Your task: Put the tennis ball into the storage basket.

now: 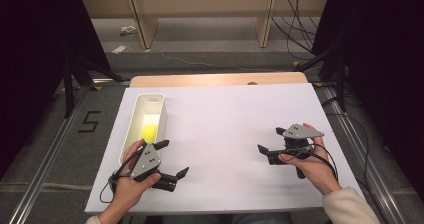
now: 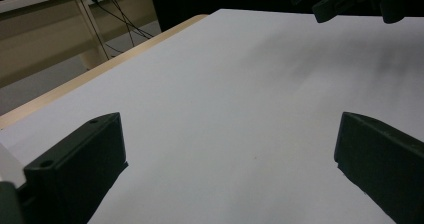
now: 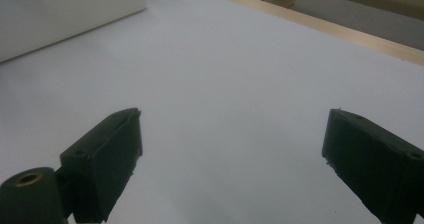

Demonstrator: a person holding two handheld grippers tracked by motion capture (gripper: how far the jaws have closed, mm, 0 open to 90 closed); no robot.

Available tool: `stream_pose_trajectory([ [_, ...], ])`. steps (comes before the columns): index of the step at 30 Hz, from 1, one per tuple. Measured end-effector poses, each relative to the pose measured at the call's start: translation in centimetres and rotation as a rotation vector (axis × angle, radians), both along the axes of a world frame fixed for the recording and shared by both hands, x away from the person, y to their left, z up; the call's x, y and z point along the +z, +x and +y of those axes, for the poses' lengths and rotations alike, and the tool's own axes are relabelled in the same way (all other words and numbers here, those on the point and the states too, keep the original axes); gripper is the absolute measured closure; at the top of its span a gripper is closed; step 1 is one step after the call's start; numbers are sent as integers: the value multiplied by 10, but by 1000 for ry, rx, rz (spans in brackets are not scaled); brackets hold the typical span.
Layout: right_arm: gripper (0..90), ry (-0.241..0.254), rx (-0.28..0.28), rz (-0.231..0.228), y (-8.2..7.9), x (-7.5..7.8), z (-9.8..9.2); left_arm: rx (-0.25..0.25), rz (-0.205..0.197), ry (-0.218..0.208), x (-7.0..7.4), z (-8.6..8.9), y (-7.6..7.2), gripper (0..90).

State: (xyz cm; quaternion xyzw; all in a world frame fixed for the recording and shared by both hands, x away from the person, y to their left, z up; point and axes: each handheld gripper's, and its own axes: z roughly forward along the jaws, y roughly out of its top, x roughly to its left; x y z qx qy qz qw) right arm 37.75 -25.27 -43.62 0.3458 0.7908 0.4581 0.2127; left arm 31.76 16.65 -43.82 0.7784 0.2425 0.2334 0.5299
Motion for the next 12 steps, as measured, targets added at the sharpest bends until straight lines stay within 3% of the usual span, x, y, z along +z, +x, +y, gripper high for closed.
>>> stream_pose_trajectory([
  [12, 99, 2, 5, 13, 0, -5, 3, -4, 10, -6, -1, 0, 1, 0],
])
